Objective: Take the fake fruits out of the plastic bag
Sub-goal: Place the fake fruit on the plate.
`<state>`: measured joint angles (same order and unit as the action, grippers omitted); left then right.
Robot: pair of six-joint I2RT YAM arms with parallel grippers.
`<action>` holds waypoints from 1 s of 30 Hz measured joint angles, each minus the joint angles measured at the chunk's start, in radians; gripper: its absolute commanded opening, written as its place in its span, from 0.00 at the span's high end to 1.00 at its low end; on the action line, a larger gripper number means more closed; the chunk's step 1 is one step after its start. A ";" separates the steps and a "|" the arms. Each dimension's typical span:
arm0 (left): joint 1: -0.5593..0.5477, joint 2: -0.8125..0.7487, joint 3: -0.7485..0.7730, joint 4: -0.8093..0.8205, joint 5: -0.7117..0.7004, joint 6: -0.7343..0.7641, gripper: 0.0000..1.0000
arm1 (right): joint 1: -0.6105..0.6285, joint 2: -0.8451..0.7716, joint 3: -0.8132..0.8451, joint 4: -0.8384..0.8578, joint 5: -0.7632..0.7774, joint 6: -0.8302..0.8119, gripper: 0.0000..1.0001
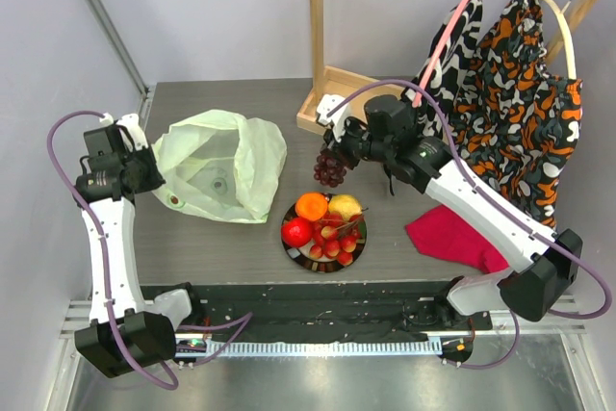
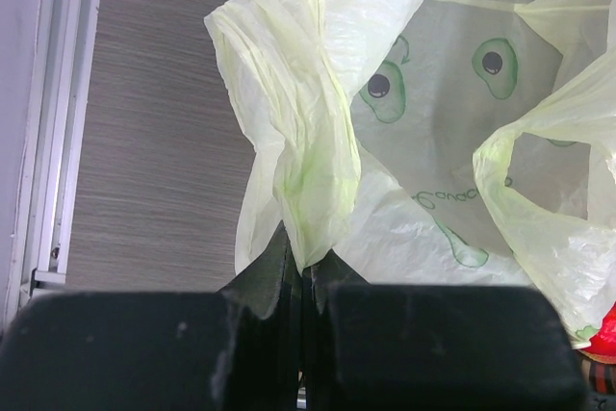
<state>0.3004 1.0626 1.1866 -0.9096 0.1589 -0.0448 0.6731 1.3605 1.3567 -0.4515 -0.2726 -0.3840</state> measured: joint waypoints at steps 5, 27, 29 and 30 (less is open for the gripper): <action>0.002 -0.003 -0.002 0.000 -0.001 0.000 1.00 | 0.025 -0.011 -0.001 -0.002 -0.008 0.009 0.99; 0.003 -0.006 -0.008 0.000 0.000 0.001 1.00 | 0.137 -0.081 -0.091 -0.051 -0.019 0.070 0.97; 0.003 -0.010 -0.014 0.000 0.000 0.002 1.00 | 0.151 -0.098 -0.108 -0.054 -0.019 0.080 0.96; 0.003 -0.012 -0.019 0.000 0.000 0.002 1.00 | 0.158 -0.105 -0.117 -0.056 -0.019 0.085 0.96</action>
<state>0.3035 1.0508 1.1675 -0.9096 0.1585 -0.0433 0.8314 1.2552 1.2396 -0.5072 -0.2916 -0.2993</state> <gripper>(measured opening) 0.023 0.094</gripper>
